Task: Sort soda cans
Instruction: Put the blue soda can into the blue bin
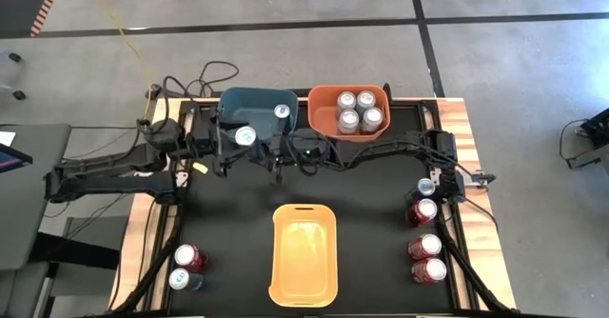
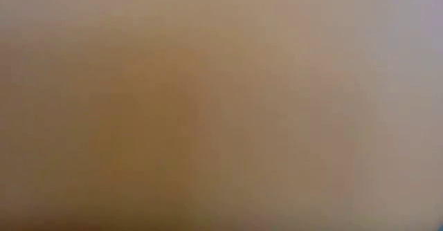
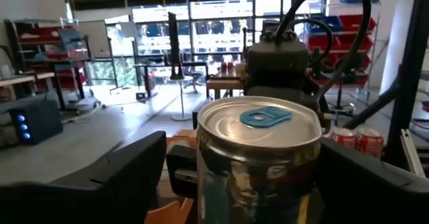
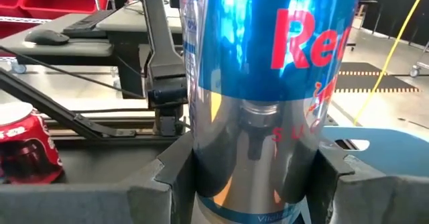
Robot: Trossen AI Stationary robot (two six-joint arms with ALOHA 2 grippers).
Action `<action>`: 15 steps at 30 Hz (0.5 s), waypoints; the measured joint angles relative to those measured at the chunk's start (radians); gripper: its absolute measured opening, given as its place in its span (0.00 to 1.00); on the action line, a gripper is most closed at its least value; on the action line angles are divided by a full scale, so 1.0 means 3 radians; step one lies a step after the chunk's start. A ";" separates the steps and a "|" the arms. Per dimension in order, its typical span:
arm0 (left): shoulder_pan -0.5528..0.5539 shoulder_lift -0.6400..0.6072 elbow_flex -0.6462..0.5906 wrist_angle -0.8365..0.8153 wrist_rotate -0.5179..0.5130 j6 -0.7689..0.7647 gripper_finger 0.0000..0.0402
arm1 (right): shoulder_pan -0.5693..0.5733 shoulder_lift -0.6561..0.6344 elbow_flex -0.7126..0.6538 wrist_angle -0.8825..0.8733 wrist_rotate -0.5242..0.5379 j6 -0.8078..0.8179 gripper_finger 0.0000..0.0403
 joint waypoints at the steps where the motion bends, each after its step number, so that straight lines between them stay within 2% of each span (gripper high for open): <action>1: 0.0000 0.0004 0.0000 -0.0006 0.0002 0.0020 0.88 | -0.0001 0.0000 0.0000 -0.0018 0.0000 0.0000 0.49; 4: 0.0001 0.0002 0.0000 0.0008 0.0005 0.0035 0.88 | -0.0003 0.0000 0.0000 -0.0074 -0.0001 0.0000 0.49; 7: 0.0001 -0.0006 0.0000 0.0041 0.0032 0.0010 0.84 | -0.0004 -0.0001 0.0000 -0.0071 -0.0001 0.0000 0.49; 15: 0.0001 -0.0005 0.0001 0.0050 0.0089 0.0003 0.62 | -0.0004 -0.0003 0.0000 -0.0054 -0.0003 0.0001 0.49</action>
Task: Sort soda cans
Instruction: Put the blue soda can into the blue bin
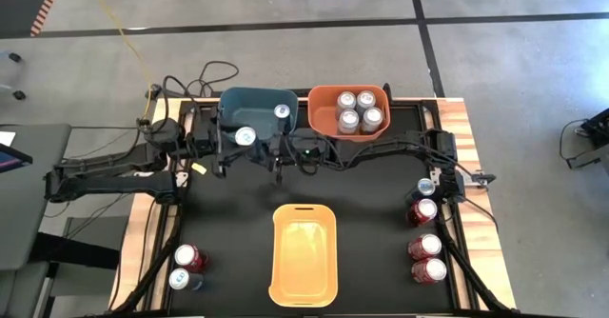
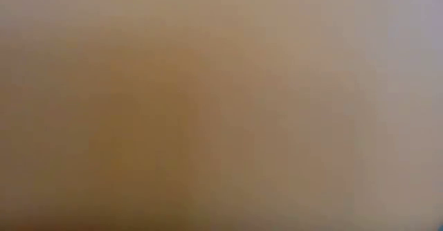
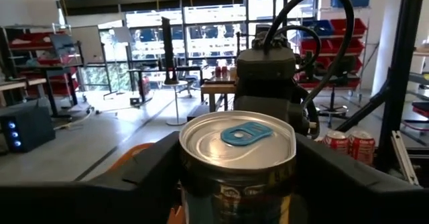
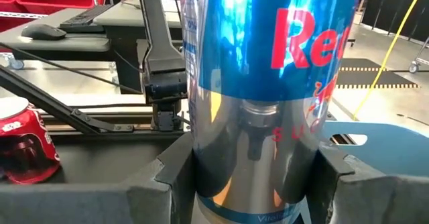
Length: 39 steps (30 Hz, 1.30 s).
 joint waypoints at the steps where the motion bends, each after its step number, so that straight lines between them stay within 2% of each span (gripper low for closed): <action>1: 0.0000 0.0000 0.0000 -0.0003 0.0000 0.0004 0.59 | 0.0000 0.0000 0.0000 0.0000 -0.0002 0.0000 0.49; 4: 0.0000 -0.0001 0.0000 -0.0002 0.0007 0.0049 0.57 | 0.0000 0.0000 0.0000 0.0001 -0.0014 -0.0034 0.53; 8: -0.0001 -0.0002 0.0000 -0.0016 0.0005 0.0134 0.57 | 0.0000 0.0000 0.0000 0.0001 -0.0018 -0.0135 0.64; 11: -0.0005 -0.0001 0.0001 -0.0089 -0.0202 0.0243 0.57 | -0.0011 -0.0018 0.0000 -0.0064 0.0049 -0.0082 0.71; 14: 0.0003 0.0005 0.0000 -0.0155 -0.0430 0.0261 0.57 | -0.0038 -0.0175 0.0000 -0.0440 0.0187 -0.0069 0.75; 19: 0.0017 0.0011 -0.0010 -0.0133 -0.0522 0.0325 0.57 | -0.0059 -0.0561 0.0008 -0.1340 0.0429 -0.0035 0.76; 22: 0.0080 0.0049 -0.0114 0.0013 -0.0563 0.0350 0.57 | -0.0067 -0.0808 0.0001 -0.1823 0.0487 0.0046 0.76; 25: 0.0190 0.0115 -0.0199 0.0219 -0.0565 0.0358 0.57 | -0.0044 -0.1083 0.0003 -0.2175 0.0703 0.0161 0.76; 33: 0.0518 0.0495 -0.0450 0.0821 -0.0382 0.0312 0.57 | 0.0135 -0.1562 0.0004 -0.2685 0.1296 0.0364 0.76; 39: 0.0795 0.1104 -0.0537 0.1343 -0.0321 0.0326 0.57 | 0.0285 -0.1716 0.0003 -0.2921 0.1703 0.0443 0.76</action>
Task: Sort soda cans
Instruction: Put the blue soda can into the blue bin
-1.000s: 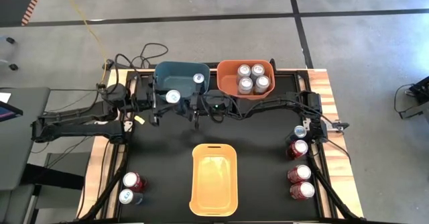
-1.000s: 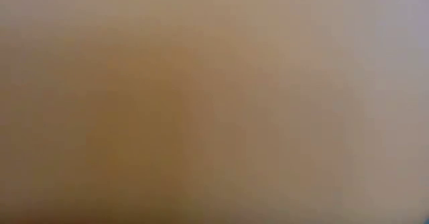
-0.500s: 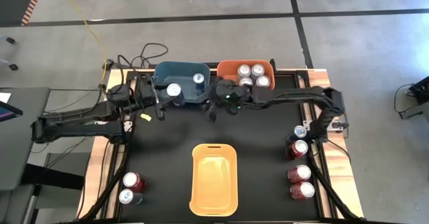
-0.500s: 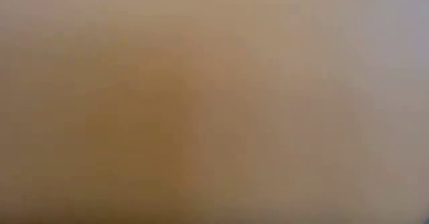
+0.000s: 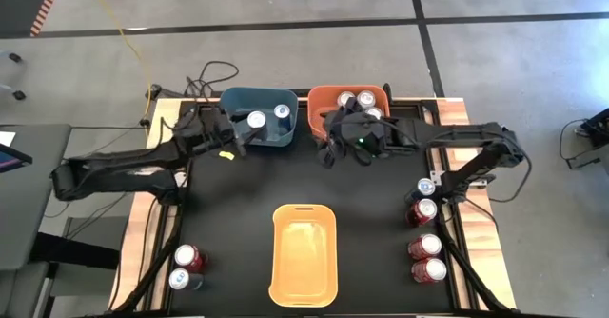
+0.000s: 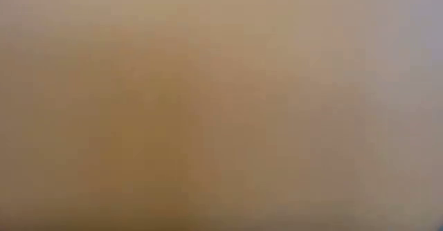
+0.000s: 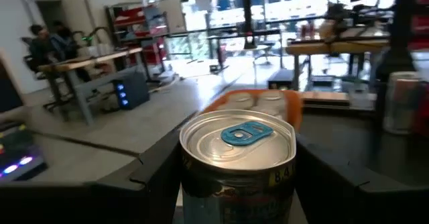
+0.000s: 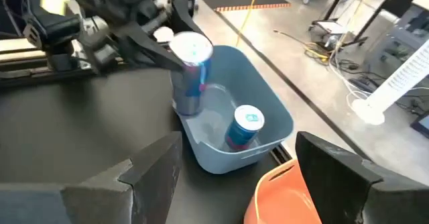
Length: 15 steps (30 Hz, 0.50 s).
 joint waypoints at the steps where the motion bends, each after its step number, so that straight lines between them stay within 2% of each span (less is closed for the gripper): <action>1: 0.0049 0.0120 -0.0003 0.0150 0.0019 -0.0041 0.57 | 0.0018 -0.0004 0.0000 -0.0007 0.0018 0.0003 0.76; 6: 0.0262 0.0681 0.0001 0.0801 0.0271 -0.0274 0.57 | 0.0071 -0.0006 0.0000 -0.0085 0.0024 0.0036 0.76; 15: 0.0351 0.1557 0.0002 0.1600 0.0350 -0.0483 0.59 | 0.0066 -0.0006 -0.0001 -0.0372 0.0062 0.0218 0.76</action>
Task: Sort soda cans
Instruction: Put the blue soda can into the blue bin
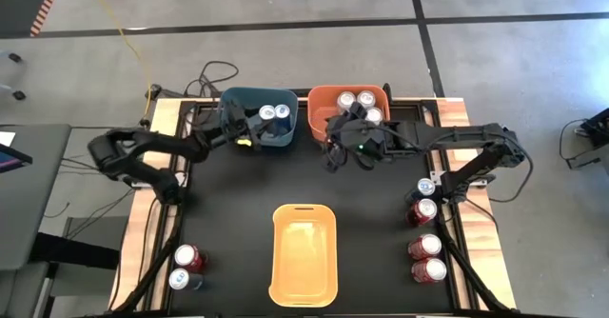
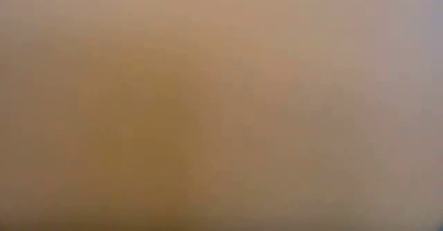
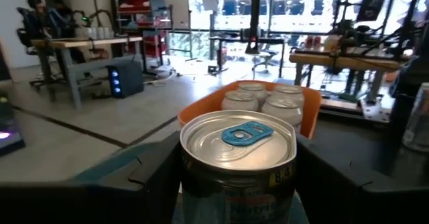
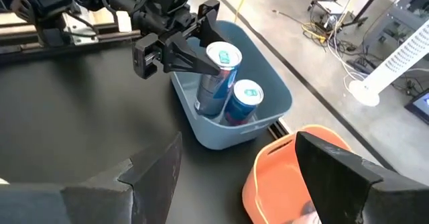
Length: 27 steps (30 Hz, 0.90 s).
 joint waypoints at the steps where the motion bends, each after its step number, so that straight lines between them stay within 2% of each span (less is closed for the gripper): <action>1: -0.0002 0.0080 0.0000 0.0088 0.0006 -0.0025 0.59 | 0.0000 0.0000 0.0000 -0.0023 0.0001 0.0022 0.76; 10: -0.0002 0.0611 0.0013 0.0571 0.0078 -0.0085 0.59 | 0.0021 0.0001 0.0000 -0.0067 0.0050 0.0073 0.76; 15: -0.0008 0.0774 0.0106 0.0588 0.0187 -0.0048 0.59 | 0.0023 0.0001 0.0000 -0.0067 0.0079 0.0078 0.76; 27: -0.0018 0.0990 0.0210 0.0464 0.0185 0.0042 0.60 | 0.0043 0.0001 -0.0003 -0.0088 0.0081 0.0102 0.76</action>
